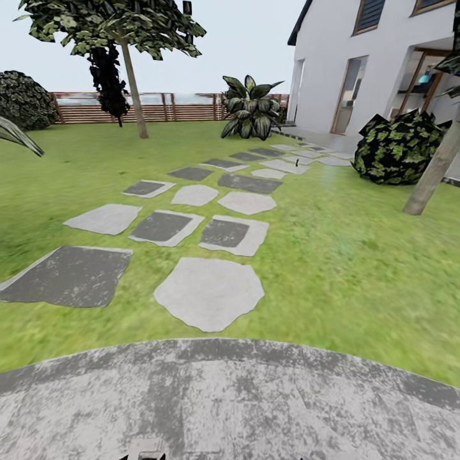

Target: Pick up the pesticide atomizer in the garden and spray insectifuge to fully cover both potted plants in the garden.

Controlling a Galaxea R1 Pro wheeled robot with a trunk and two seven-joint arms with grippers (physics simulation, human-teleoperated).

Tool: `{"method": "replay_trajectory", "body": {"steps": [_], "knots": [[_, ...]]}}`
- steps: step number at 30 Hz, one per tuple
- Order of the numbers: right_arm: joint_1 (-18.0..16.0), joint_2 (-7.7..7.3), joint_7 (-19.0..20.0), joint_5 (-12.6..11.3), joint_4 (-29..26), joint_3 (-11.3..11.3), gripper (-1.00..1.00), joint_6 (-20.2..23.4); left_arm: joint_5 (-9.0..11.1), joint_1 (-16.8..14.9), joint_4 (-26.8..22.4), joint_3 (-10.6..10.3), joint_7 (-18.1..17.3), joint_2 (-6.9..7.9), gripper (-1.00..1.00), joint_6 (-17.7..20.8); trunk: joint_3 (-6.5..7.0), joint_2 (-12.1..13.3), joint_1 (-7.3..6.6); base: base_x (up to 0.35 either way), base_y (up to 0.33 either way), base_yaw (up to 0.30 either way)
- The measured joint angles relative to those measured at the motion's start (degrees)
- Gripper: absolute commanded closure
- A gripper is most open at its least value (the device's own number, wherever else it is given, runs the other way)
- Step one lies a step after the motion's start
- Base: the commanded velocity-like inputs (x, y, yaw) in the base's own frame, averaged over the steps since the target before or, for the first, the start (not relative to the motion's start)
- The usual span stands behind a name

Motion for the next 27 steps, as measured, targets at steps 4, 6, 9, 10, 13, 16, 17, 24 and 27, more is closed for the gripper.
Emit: {"method": "replay_trajectory", "body": {"steps": [4,6,9,10,13,16,17,24,27], "knots": [[0.00,0.00,-0.01,0.00,0.00,-0.02,-1.00,0.00,0.00,0.00,0.02,0.00,0.00,0.00,-1.00,-0.02,0.00,0.00,0.00,0.346,-0.097,0.000],[0.00,0.00,0.00,0.00,0.00,-0.02,-1.00,0.00,0.00,0.00,-0.01,0.00,0.00,0.00,-1.00,-0.02,0.00,0.00,0.00,0.346,-0.097,0.000],[0.00,0.00,-0.03,0.00,0.00,-0.02,-1.00,0.00,0.00,0.00,-0.01,0.00,0.00,0.00,-1.00,-0.02,0.00,0.00,0.00,0.346,-0.097,0.000],[0.00,0.00,-0.01,0.00,0.00,-0.02,-1.00,0.00,0.00,0.00,-0.02,0.00,0.02,0.00,-1.00,-0.02,0.00,0.00,0.00,0.346,-0.097,0.000],[0.00,0.00,-0.01,0.00,0.00,-0.02,-1.00,0.00,0.00,0.00,-0.01,0.00,0.10,0.00,-1.00,-0.02,0.00,0.00,0.00,0.346,-0.102,0.000],[0.00,0.00,0.01,0.00,0.00,0.09,-1.00,0.00,0.00,0.00,-0.01,0.00,0.14,0.00,-1.00,-0.02,0.00,0.00,0.00,0.345,-0.128,0.000],[0.00,0.00,0.00,0.00,0.00,0.10,-1.00,0.00,0.00,0.00,-0.01,0.00,0.15,0.00,-1.00,-0.01,0.00,0.00,0.00,0.344,-0.143,0.000],[0.00,0.00,0.00,0.00,-0.01,0.09,-1.00,0.00,0.00,0.00,-0.02,0.00,0.16,0.00,-1.00,-0.02,0.00,0.00,0.00,0.343,-0.149,0.000],[0.00,0.00,0.01,0.00,-0.01,0.11,-1.00,0.00,0.00,0.00,-0.02,0.00,0.16,0.00,-1.00,0.00,0.00,0.00,0.00,0.343,-0.151,0.000]]}}
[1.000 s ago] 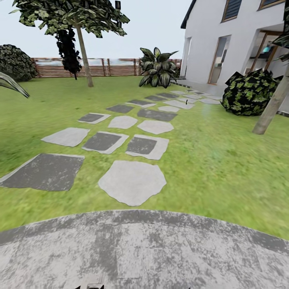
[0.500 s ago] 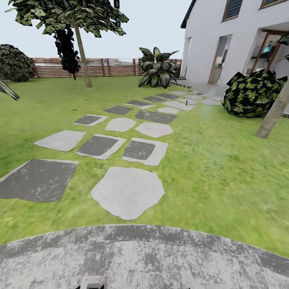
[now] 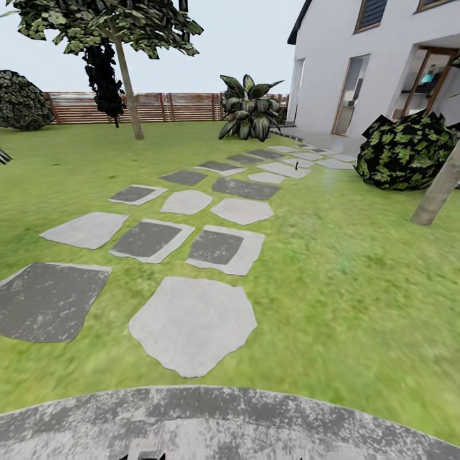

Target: Pick up the pesticide atomizer in the garden and spray insectifuge to fully cover both potted plants in the garden.

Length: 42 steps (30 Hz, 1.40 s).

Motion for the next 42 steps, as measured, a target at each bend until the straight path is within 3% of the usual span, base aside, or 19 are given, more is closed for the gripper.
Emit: {"method": "replay_trajectory", "body": {"steps": [42], "knots": [[0.00,0.25,0.00,-0.08,0.00,-0.45,-1.00,0.00,0.08,0.00,0.00,0.08,-0.08,0.00,-1.00,-0.02,0.00,0.00,0.00,0.335,-0.163,0.000]]}}
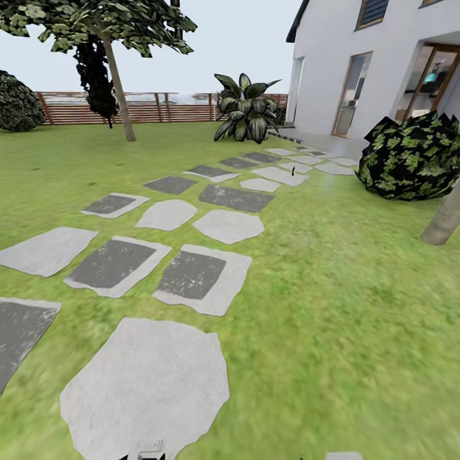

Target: Pick up the pesticide atomizer in the garden and spray insectifuge to fully cover both potted plants in the garden.

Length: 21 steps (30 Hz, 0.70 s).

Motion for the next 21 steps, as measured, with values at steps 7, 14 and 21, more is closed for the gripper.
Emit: {"method": "replay_trajectory", "body": {"steps": [7,14,21], "knots": [[0.00,0.02,0.00,0.00,0.00,-0.02,-1.00,0.00,0.00,-0.04,0.03,0.00,0.00,0.00,-1.00,0.02,0.00,0.00,0.00,0.334,-0.155,0.000],[0.00,0.03,-0.01,0.00,0.00,-0.02,-1.00,0.00,0.00,-0.06,0.01,0.00,-0.02,0.00,-1.00,0.02,0.00,0.00,0.00,0.334,-0.155,0.000],[0.00,0.05,-0.02,0.00,0.00,-0.02,-1.00,0.00,0.00,-0.06,0.03,0.00,-0.02,0.00,-1.00,0.01,0.00,0.00,0.00,0.334,-0.155,0.000]]}}
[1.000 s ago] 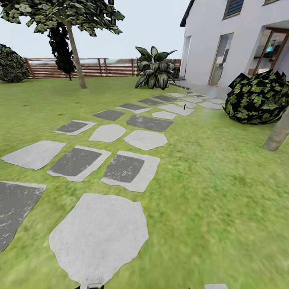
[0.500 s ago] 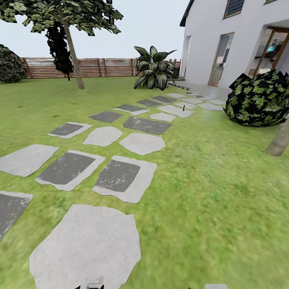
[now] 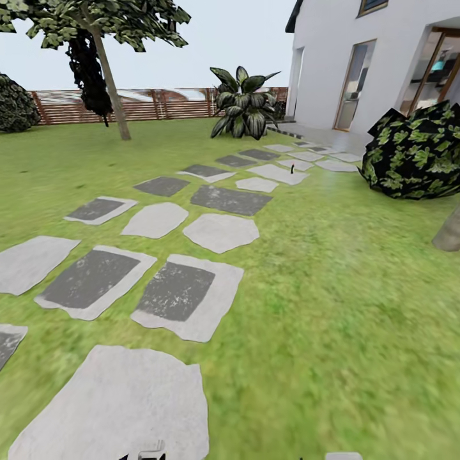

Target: Pick up the pesticide atomizer in the garden and spray insectifuge to fully cover both potted plants in the garden.

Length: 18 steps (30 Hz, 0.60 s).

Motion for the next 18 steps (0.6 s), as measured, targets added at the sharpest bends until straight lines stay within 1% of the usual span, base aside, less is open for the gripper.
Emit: {"method": "replay_trajectory", "body": {"steps": [18], "knots": [[0.00,0.02,-0.05,0.00,0.00,0.00,-1.00,0.00,0.00,0.01,-0.03,0.00,-0.02,0.00,-1.00,0.01,0.00,0.00,0.00,0.334,-0.155,0.000]]}}
